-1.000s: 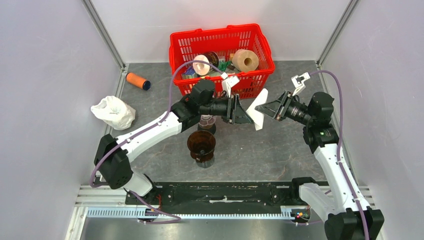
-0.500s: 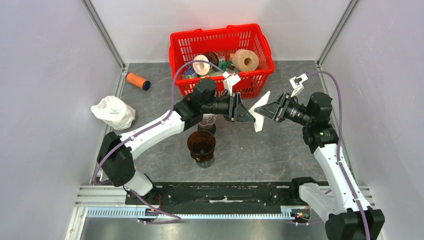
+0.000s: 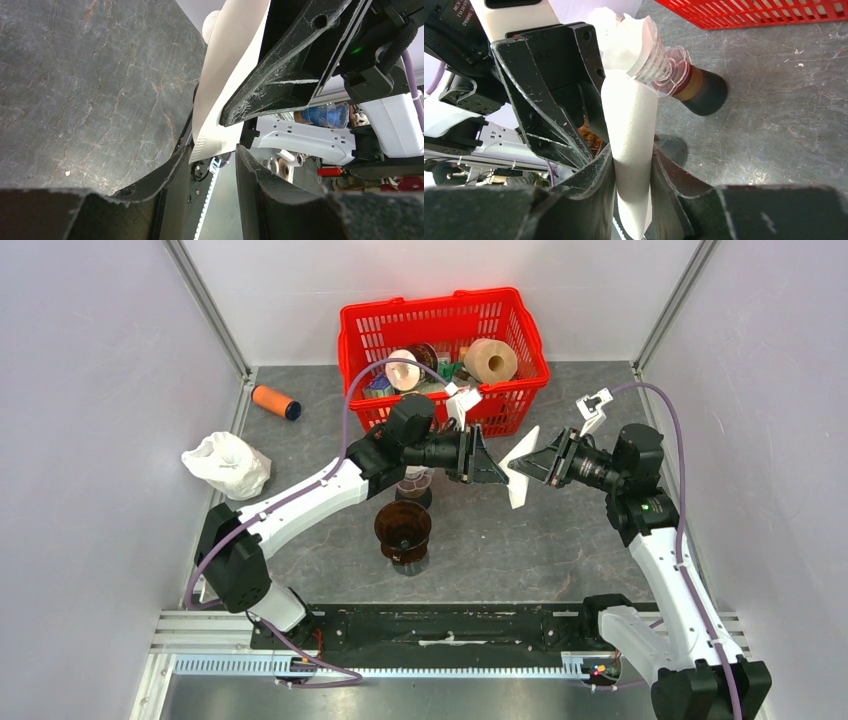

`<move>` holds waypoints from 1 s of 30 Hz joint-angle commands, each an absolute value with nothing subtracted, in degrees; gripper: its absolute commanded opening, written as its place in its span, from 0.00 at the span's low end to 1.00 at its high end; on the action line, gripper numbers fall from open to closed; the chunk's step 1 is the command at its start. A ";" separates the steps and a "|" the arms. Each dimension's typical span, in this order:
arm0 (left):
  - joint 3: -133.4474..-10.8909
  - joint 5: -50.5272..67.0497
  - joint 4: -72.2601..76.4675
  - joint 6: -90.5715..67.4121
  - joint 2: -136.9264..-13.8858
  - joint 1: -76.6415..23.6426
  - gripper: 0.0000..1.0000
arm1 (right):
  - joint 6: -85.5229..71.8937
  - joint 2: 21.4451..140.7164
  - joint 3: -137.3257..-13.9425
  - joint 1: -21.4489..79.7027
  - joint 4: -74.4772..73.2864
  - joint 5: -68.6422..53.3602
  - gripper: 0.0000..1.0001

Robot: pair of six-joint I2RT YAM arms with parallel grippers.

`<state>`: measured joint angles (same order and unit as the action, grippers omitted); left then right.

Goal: Place the coffee filter in the dripper

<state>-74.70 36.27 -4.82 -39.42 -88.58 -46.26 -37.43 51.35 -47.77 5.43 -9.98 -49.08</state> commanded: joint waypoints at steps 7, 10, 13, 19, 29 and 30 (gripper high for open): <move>-75.35 41.74 -0.25 -41.51 -88.07 -46.41 0.43 | -35.24 50.56 -50.13 5.67 -11.27 -47.47 0.36; -74.56 43.50 4.64 -44.00 -88.35 -46.41 0.43 | -35.32 50.58 -50.03 5.69 -10.87 -47.37 0.36; -74.71 43.64 5.19 -44.64 -88.86 -46.41 0.42 | -36.26 50.43 -49.60 5.77 -9.45 -47.37 0.36; -74.72 42.82 4.63 -44.33 -89.51 -46.49 0.40 | -38.20 50.17 -49.31 6.02 -7.07 -48.05 0.36; -74.30 42.35 6.10 -45.09 -89.48 -46.49 0.40 | -40.16 49.44 -48.46 6.65 -5.61 -47.46 0.36; -73.91 42.45 7.17 -45.70 -89.42 -46.49 0.40 | -40.69 49.31 -48.22 6.67 -5.19 -47.38 0.36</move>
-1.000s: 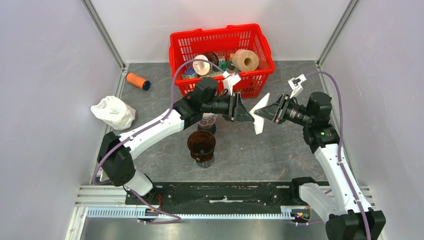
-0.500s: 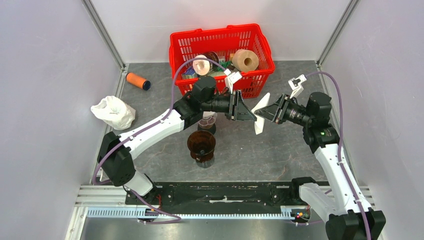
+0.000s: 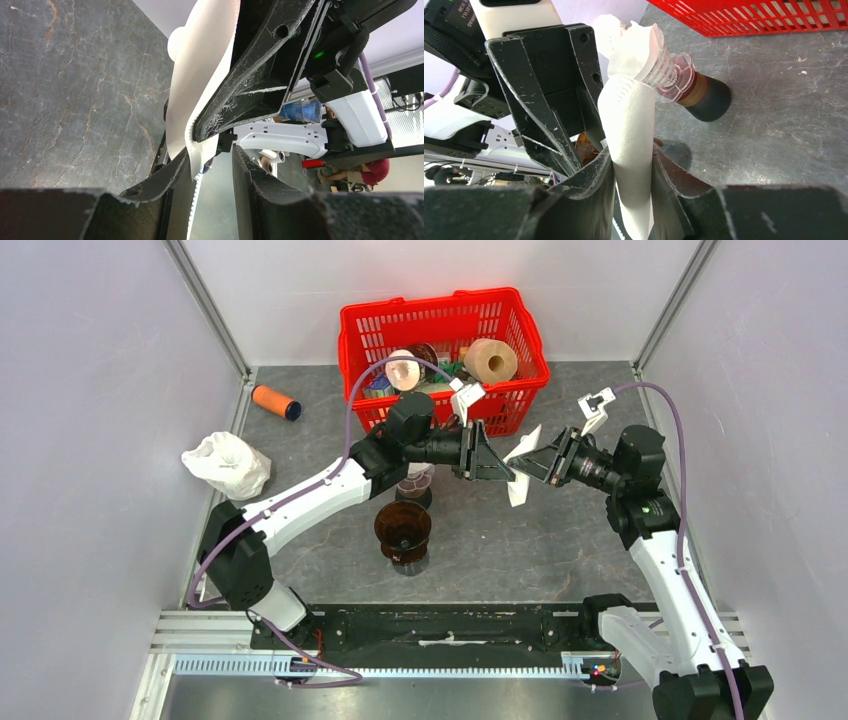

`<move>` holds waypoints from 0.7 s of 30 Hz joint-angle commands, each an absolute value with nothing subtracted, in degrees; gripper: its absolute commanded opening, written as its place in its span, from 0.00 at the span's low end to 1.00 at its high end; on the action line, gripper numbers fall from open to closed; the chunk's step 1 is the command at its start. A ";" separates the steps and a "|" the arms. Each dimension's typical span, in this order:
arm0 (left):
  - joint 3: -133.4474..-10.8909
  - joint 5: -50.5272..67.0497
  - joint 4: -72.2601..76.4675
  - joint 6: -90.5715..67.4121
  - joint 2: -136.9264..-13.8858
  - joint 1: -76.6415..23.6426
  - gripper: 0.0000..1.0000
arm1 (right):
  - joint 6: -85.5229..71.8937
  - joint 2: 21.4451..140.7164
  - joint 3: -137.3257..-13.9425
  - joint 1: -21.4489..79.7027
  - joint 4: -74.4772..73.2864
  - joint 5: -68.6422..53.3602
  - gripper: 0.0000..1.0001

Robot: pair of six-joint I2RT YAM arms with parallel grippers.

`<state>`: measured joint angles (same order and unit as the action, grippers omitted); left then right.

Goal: Place the coffee filter in the dripper

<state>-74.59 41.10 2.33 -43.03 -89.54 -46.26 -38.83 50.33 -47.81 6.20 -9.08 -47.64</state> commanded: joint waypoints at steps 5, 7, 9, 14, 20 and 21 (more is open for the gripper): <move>-73.04 42.95 10.80 -48.34 -89.52 -46.49 0.38 | -41.24 49.22 -47.70 7.29 -4.70 -46.59 0.36; -73.04 43.24 11.42 -48.76 -89.74 -46.49 0.38 | -41.39 49.05 -47.59 7.45 -4.68 -46.03 0.36; -73.08 43.24 11.51 -48.79 -89.92 -46.49 0.38 | -41.56 48.75 -47.47 7.65 -4.51 -45.29 0.36; -73.04 43.14 11.84 -48.87 -90.26 -46.66 0.38 | -42.35 48.39 -47.29 8.16 -4.38 -42.96 0.36; -73.14 43.02 11.85 -48.25 -90.60 -47.02 0.37 | -43.26 48.60 -47.29 8.92 -4.12 -41.45 0.36; -73.13 43.06 11.86 -48.25 -90.69 -47.07 0.37 | -43.37 48.67 -47.29 9.16 -4.06 -41.20 0.36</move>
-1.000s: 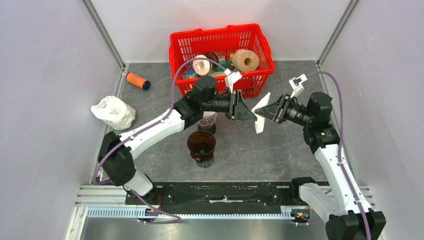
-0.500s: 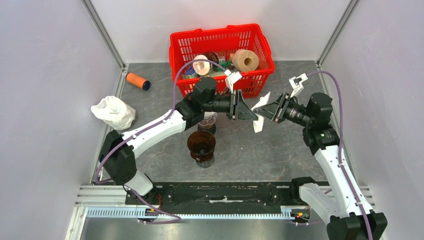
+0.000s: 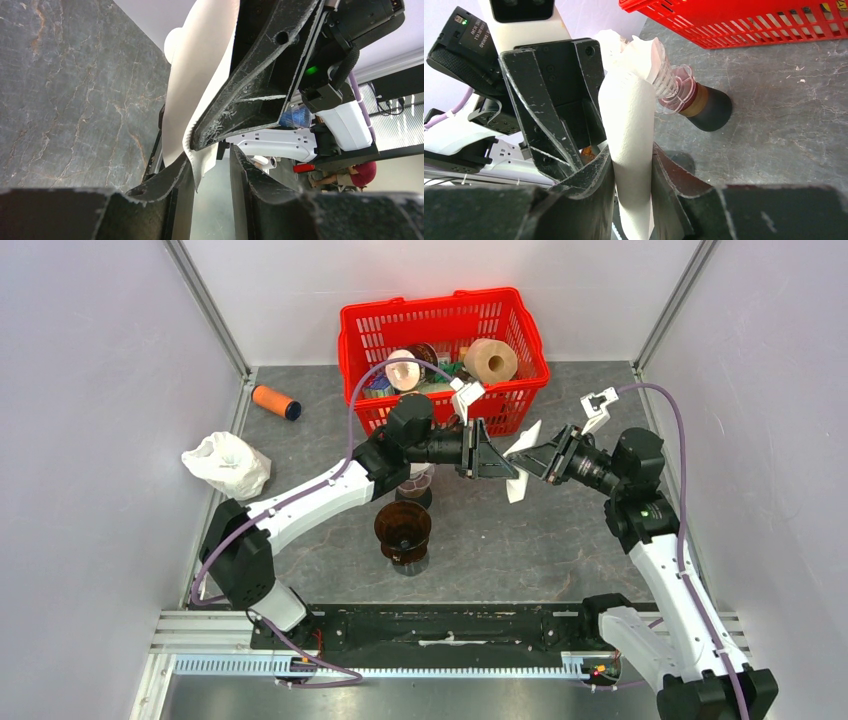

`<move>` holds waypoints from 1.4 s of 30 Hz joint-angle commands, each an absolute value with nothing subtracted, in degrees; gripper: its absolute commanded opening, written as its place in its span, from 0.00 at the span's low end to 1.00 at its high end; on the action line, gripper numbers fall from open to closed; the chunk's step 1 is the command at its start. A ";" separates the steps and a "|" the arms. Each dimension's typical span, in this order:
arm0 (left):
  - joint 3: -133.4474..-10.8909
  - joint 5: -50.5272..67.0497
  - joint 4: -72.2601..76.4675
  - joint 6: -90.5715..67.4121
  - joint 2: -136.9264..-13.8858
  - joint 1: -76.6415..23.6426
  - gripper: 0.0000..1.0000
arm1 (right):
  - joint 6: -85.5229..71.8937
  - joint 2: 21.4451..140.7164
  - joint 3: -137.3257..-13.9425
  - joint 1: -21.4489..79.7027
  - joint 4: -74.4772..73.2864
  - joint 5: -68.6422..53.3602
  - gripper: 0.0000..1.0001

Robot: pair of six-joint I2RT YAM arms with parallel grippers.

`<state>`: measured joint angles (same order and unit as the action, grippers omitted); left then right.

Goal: Place the coffee filter in the dripper

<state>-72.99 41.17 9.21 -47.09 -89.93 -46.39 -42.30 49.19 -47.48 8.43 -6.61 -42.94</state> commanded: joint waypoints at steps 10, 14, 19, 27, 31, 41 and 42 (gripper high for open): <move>-73.42 41.25 11.35 -47.72 -90.60 -47.22 0.22 | -43.94 48.68 -47.20 10.54 -4.21 -39.93 0.36; -73.65 41.22 11.24 -47.99 -90.88 -47.20 0.05 | -43.58 48.42 -47.18 10.70 -4.87 -39.84 0.36; -73.17 41.22 9.61 -45.20 -89.79 -47.21 0.02 | -39.53 47.09 -49.49 10.71 -10.95 -35.56 0.85; -72.22 43.75 1.94 -33.79 -86.12 -47.20 0.02 | -35.27 39.78 -48.90 10.63 -14.95 -23.85 0.97; -70.85 45.34 1.76 -29.95 -83.62 -47.20 0.02 | -29.96 35.17 -47.01 10.62 -15.71 -24.22 0.97; -69.48 55.55 0.86 -19.91 -80.34 -47.20 0.02 | -28.61 29.58 -42.01 10.60 -14.64 -31.62 0.97; -69.37 55.73 0.37 -17.76 -79.69 -47.20 0.02 | -28.51 28.73 -42.14 10.60 -15.16 -31.73 0.96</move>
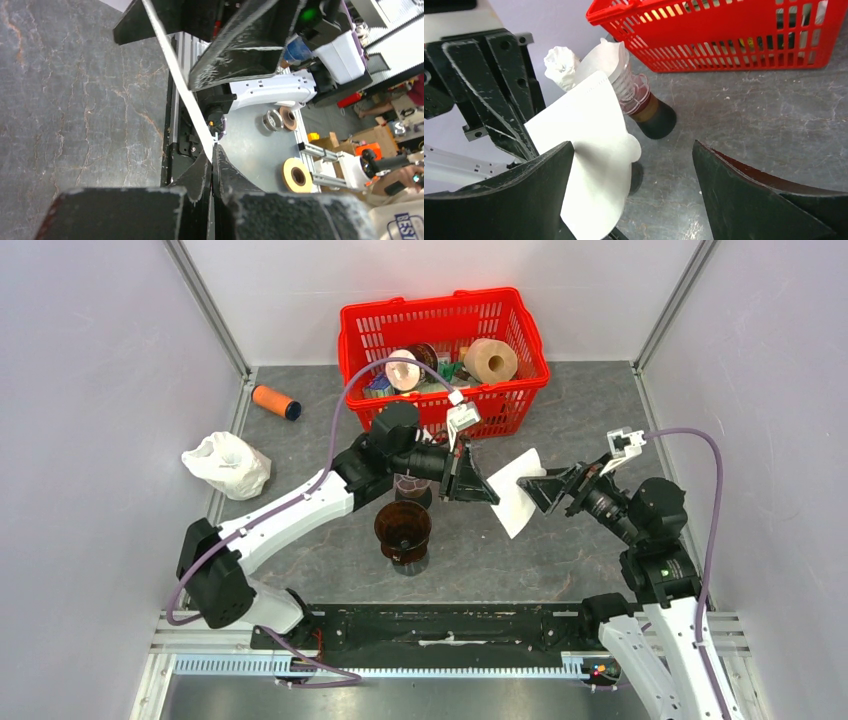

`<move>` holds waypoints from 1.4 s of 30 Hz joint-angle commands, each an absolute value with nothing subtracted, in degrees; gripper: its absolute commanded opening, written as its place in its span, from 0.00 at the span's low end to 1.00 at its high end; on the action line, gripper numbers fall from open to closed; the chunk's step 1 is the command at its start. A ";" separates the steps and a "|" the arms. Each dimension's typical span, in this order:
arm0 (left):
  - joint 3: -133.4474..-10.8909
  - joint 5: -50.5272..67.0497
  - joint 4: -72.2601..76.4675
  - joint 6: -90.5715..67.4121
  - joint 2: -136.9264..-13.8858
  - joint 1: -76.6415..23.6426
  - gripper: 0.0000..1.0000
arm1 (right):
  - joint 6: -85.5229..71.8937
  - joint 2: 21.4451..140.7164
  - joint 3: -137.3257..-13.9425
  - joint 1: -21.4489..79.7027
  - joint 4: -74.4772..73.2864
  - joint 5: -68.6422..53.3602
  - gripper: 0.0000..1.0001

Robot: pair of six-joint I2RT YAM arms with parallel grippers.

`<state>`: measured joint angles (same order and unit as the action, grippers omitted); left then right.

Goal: Place the coffee filter in the dripper

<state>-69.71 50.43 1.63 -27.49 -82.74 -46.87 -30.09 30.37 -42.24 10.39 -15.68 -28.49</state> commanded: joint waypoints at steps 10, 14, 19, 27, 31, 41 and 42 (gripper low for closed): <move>-68.03 58.31 -6.68 -3.37 -75.36 -47.20 0.02 | -26.14 17.58 -40.42 10.63 -14.78 -40.25 0.97; -68.12 60.97 -6.64 -0.97 -74.98 -47.20 0.02 | -27.43 20.49 -40.98 10.58 -10.93 -48.79 0.93; -68.20 61.44 -7.18 -0.15 -74.74 -47.20 0.02 | -27.31 23.96 -42.54 10.59 -8.67 -51.81 0.89; -69.42 60.19 -8.75 3.12 -75.74 -47.20 0.02 | -34.44 28.64 -41.16 10.63 3.87 -58.98 0.46; -70.59 56.33 -10.87 4.34 -76.64 -47.20 0.04 | -34.30 28.32 -41.42 10.57 2.56 -59.45 0.15; -74.96 61.73 -10.04 0.53 -81.92 -47.26 0.74 | -34.86 31.56 -42.84 10.63 2.81 -60.37 0.00; -75.58 62.10 -10.02 0.51 -82.45 -47.26 0.74 | -34.88 31.80 -42.99 10.61 2.85 -60.01 0.00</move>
<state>-71.81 58.76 -11.00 1.56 -80.42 -47.00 -34.11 30.65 -40.84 10.41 0.40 -59.31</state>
